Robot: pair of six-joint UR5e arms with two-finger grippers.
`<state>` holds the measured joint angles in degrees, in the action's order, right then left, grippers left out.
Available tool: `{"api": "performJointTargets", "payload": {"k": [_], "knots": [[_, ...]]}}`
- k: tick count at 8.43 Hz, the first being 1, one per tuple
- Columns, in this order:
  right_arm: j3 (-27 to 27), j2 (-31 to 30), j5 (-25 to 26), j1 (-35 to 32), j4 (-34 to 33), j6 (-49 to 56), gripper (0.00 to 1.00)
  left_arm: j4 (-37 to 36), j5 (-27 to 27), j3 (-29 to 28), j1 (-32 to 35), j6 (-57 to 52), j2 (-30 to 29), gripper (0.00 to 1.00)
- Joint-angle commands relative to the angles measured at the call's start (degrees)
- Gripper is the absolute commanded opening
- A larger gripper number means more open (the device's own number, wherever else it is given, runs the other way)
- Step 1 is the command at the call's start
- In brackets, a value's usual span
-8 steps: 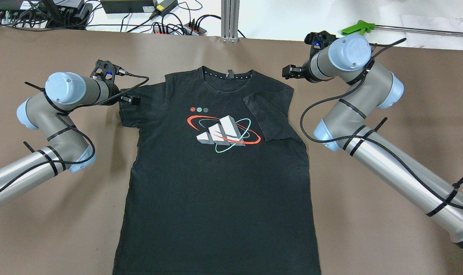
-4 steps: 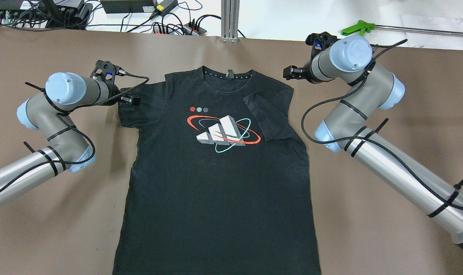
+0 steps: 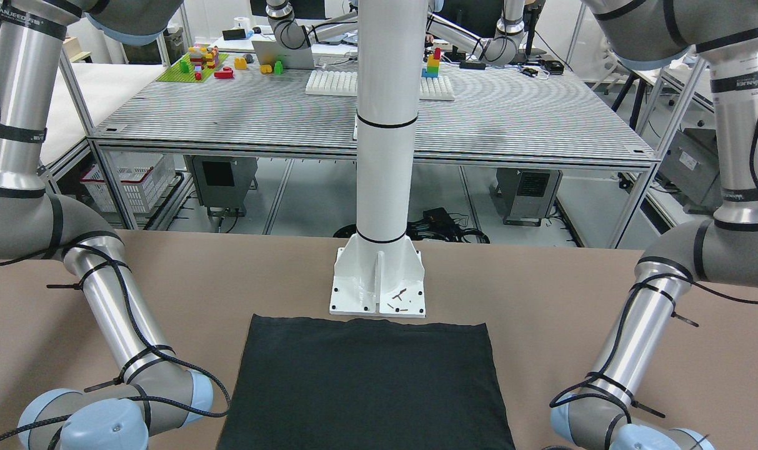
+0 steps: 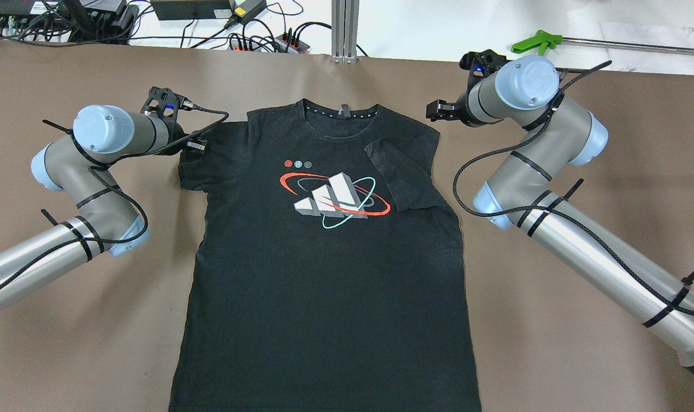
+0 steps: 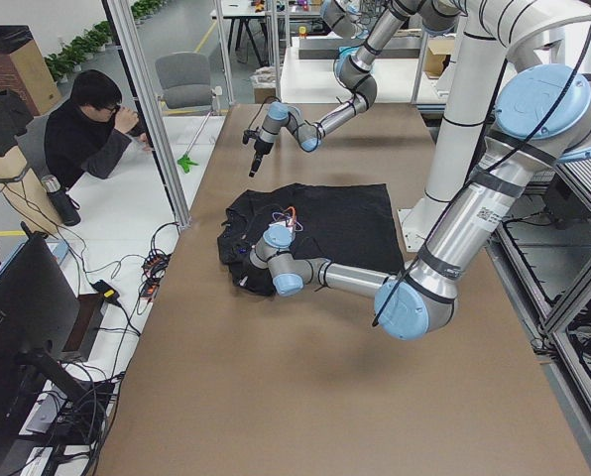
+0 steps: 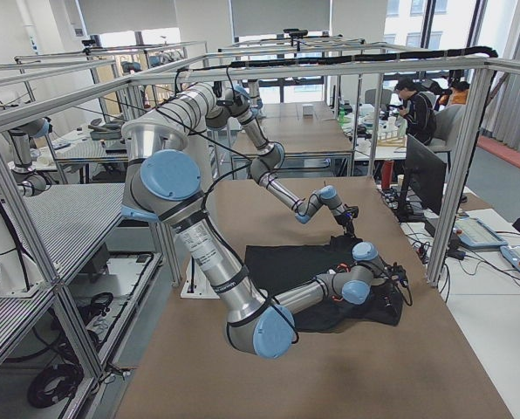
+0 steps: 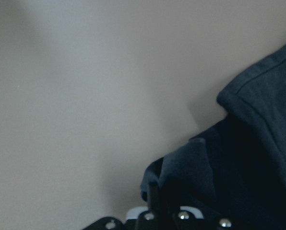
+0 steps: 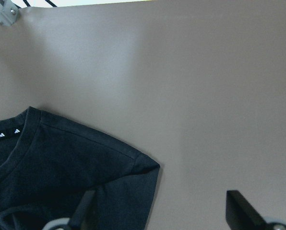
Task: Fold clothes
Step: 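Grasp the sleeve nearest the left gripper and fold it inward over the shirt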
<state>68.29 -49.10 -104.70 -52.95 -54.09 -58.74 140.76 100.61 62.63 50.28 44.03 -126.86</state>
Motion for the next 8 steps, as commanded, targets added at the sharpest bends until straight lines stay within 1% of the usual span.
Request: {"api": "performJointTargets", "payload": {"k": [1, 2, 3, 4, 5, 6, 7, 8], "knots": [[-0.1, -0.5, 0.1, 0.0, 1.0, 0.0, 0.94, -10.8, -0.2, 7.4, 0.4, 1.0, -1.5, 0.00], [-0.1, -0.6, 0.0, 0.0, 1.0, 0.0, 0.94, -17.4, -0.6, 12.3, 0.1, 3.6, -1.8, 0.00], [-0.1, -0.6, 0.0, 0.0, 1.0, 0.0, 0.94, -21.4, -2.4, 14.0, -0.9, 8.0, -3.7, 0.00], [-0.1, -0.6, 0.1, 0.0, 1.3, 0.0, 0.94, -21.8, -6.7, 13.5, -5.1, 11.1, -5.2, 0.00], [-0.1, -0.9, 0.1, 0.0, 1.4, 0.1, 0.94, -22.1, -11.0, 11.0, -8.2, 13.9, -7.3, 0.00], [-0.2, -1.2, 0.2, 0.0, 1.9, 0.1, 0.94, -22.1, -13.1, 7.4, -10.0, 15.7, -10.1, 0.00], [-0.2, -1.3, 0.7, 0.0, 2.2, 0.1, 0.94, -22.1, -14.6, 4.9, -10.8, 16.7, -12.0, 0.00], [-0.1, -1.4, 0.9, 0.0, 2.2, 0.0, 0.94, -22.0, -14.7, 2.0, -11.0, 17.4, -13.6, 0.00]]}}
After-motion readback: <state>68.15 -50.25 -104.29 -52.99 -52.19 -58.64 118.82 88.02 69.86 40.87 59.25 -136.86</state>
